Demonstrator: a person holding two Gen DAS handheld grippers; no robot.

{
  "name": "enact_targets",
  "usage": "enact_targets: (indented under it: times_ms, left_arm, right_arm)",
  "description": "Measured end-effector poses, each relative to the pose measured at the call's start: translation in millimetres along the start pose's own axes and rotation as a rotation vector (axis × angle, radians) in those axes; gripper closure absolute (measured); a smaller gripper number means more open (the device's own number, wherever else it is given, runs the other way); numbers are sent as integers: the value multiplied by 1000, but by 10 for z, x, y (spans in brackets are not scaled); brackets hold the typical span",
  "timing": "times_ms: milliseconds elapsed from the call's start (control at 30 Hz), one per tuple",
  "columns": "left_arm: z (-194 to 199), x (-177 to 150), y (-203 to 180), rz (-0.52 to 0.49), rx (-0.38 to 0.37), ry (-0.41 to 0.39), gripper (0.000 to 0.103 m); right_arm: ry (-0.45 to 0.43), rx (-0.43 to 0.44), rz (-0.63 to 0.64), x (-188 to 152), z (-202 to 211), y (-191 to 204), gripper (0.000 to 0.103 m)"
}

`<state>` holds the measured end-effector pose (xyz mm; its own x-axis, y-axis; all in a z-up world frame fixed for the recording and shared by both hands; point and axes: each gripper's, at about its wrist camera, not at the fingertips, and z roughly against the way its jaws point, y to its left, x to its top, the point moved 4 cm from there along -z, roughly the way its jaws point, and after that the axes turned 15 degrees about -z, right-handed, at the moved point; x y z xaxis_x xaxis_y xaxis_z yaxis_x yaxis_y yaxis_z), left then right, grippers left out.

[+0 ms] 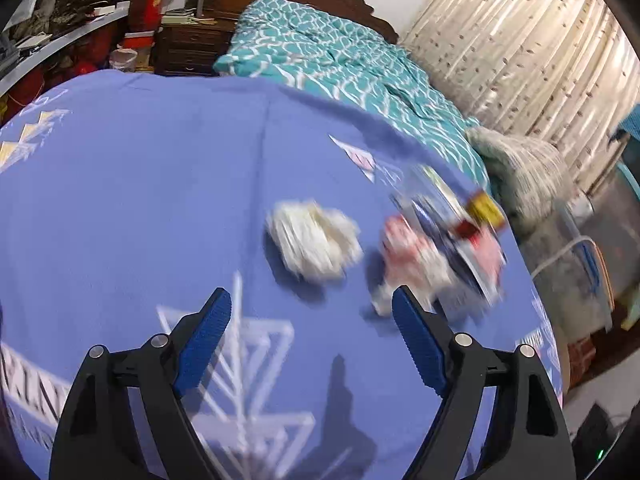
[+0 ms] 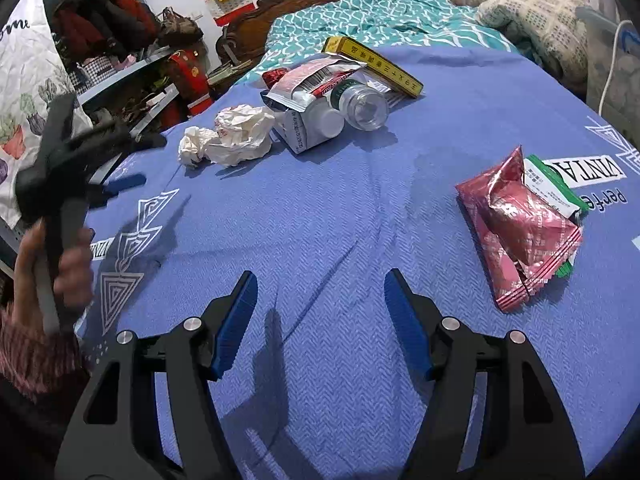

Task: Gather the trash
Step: 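Grasp the crumpled tissue with the left gripper while the right grasps the red wrapper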

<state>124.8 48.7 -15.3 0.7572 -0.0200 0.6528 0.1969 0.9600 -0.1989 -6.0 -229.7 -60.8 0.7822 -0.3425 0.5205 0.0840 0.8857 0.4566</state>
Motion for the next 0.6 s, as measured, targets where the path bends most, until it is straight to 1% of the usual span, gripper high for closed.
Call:
enact_targets:
  times_ms: [67, 133, 167, 200, 233, 267, 300, 333, 367, 467, 533, 600]
  left_arm:
    - [-168, 155, 62, -21, 28, 27, 25]
    - [-383, 238, 73, -29, 14, 71, 25]
    - [-501, 255, 52, -39, 13, 100, 25]
    - [-571, 269, 57, -44, 14, 112, 25]
    - [-613, 275, 51, -56, 25, 105, 27]
    - [-619, 280, 8, -81, 36, 88, 32]
    - [-629, 269, -4, -84, -6, 84, 55]
    - [-665, 268, -10, -67, -55, 83, 65]
    - [-650, 240, 0, -42, -79, 80, 66]
    - [-505, 136, 51, -14, -66, 48, 69]
    - [-396, 66, 76, 14, -83, 36, 69]
    - [-267, -16, 91, 29, -93, 26, 69]
  right_arm:
    - [4, 8, -7, 7, 11, 0, 37]
    - [-7, 36, -20, 27, 75, -5, 37]
    - [-34, 42, -14, 58, 147, -5, 37]
    - [-73, 39, -3, 98, 237, -10, 37]
    - [-117, 33, 2, 140, 342, -35, 37]
    - [-169, 21, -2, 192, 465, -87, 36]
    - [-216, 4, -17, 248, 576, -171, 36]
    - [-246, -15, -44, 304, 656, -283, 36]
    - [-259, -32, -77, 347, 702, -408, 36]
    - [-249, -85, -198, 435, 717, -815, 36]
    - [-225, -72, -294, 467, 683, -1057, 38]
    - [-195, -58, -336, 475, 608, -1161, 44]
